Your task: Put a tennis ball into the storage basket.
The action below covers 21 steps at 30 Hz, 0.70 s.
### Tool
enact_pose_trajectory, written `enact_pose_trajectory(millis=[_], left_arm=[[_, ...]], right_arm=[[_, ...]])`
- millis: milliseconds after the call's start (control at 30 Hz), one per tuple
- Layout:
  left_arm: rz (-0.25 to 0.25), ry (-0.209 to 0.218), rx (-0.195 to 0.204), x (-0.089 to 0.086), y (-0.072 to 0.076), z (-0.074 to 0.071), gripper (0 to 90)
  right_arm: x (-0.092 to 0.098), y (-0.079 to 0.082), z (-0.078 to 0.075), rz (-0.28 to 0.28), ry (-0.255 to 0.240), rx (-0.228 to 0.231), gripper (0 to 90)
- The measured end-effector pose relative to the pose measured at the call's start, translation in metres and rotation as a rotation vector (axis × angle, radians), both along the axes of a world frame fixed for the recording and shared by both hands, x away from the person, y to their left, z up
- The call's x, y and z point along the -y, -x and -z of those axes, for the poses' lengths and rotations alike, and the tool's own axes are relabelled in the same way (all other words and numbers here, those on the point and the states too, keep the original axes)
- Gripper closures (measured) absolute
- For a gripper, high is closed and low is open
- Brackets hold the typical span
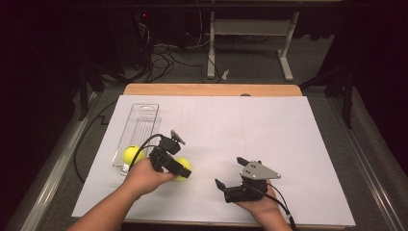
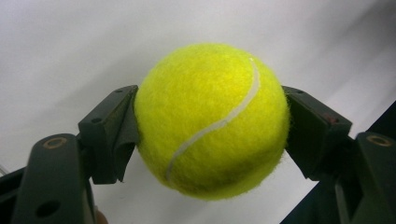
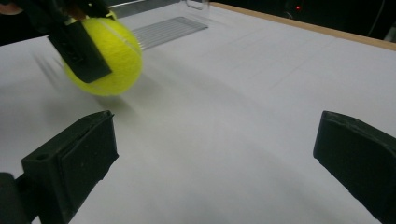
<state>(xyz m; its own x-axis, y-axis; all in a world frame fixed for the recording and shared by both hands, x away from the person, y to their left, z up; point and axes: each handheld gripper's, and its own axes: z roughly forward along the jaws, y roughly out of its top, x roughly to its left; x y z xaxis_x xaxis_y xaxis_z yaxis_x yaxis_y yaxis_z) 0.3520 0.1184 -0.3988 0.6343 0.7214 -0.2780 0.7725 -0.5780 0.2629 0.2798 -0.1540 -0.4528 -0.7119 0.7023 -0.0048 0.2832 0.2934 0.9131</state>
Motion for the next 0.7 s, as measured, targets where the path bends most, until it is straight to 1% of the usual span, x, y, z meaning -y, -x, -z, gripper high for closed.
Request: enact_pose_trajectory(millis=[100, 133, 200, 300, 533, 700], left_arm=[[0.005, -0.009, -0.003, 0.002, 0.000, 0.001, 26.2], [0.006, -0.009, -0.004, 0.002, 0.000, 0.001, 26.2], [0.008, -0.010, -0.008, 0.002, 0.000, 0.001, 26.2], [0.005, -0.009, -0.002, 0.002, 0.000, 0.002, 26.2], [0.007, 0.014, 0.009, 0.000, 0.000, 0.001, 26.2], [0.008, 0.016, 0.013, 0.000, 0.000, 0.001, 26.3]], right_arm=[[0.014, 0.000, -0.002, 0.030, 0.005, 0.006, 0.3], [0.020, 0.000, -0.002, 0.044, -0.003, 0.008, 0.3], [0.028, 0.000, -0.002, 0.063, -0.001, 0.011, 0.3], [0.042, 0.000, 0.000, 0.097, 0.006, 0.011, 0.3], [0.074, 0.001, 0.001, 0.171, 0.006, 0.015, 0.3], [0.090, 0.003, 0.001, 0.212, -0.001, 0.026, 0.3]])
